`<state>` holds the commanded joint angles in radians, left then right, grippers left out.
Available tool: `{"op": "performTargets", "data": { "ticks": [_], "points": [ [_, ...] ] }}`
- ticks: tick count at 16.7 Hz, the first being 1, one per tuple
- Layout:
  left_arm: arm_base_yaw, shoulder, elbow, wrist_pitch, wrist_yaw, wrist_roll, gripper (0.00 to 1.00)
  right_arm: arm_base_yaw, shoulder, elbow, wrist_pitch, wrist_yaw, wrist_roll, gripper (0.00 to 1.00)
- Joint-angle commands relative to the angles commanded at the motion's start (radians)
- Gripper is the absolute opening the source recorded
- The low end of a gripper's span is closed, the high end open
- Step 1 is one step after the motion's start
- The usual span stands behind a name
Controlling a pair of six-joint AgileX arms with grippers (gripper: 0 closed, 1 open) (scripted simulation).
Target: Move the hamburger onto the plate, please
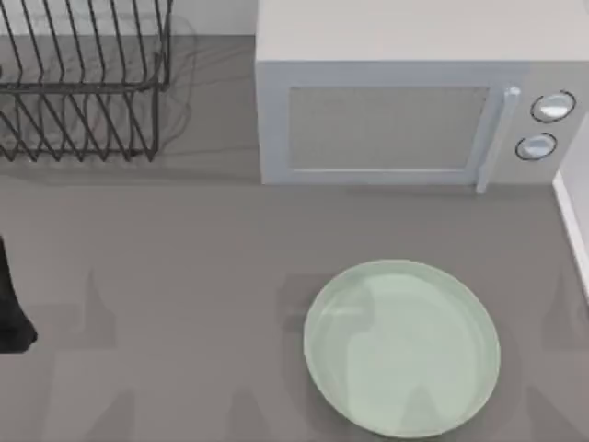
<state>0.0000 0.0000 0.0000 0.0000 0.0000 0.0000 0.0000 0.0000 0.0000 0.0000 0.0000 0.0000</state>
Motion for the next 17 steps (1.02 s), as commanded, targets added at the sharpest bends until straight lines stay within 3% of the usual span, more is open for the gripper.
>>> {"op": "performTargets", "data": {
  "ticks": [6,17],
  "points": [
    [0.0,0.0,0.0,0.0,0.0,0.0,1.0,0.003,0.109,0.081,-0.098,0.001,-0.103,1.0],
    [0.0,0.0,0.0,0.0,0.0,0.0,1.0,0.031,1.006,0.543,-0.745,-0.002,-0.751,1.0]
  ]
}}
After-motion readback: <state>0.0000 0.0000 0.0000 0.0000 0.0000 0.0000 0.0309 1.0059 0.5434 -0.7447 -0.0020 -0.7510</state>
